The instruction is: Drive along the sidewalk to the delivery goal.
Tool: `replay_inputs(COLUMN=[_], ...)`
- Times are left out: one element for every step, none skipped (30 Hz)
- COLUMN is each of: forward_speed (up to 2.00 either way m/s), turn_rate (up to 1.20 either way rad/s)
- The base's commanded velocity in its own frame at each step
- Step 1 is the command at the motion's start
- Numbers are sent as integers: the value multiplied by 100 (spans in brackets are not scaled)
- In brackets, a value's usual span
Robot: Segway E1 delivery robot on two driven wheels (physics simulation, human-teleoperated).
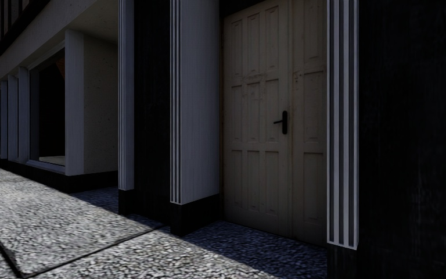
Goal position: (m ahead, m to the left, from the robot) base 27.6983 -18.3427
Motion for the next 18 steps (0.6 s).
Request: replay_inputs(forward_speed=[0,0,0,0,0,0,0,0,0,0,0,0,0,0,0,0,0,0], turn_rate=[-120,-120,-120,-120,-120,-120,-120,-120,-120,-120,-120,-120,-120,-120,-120,-120,-120,-120])
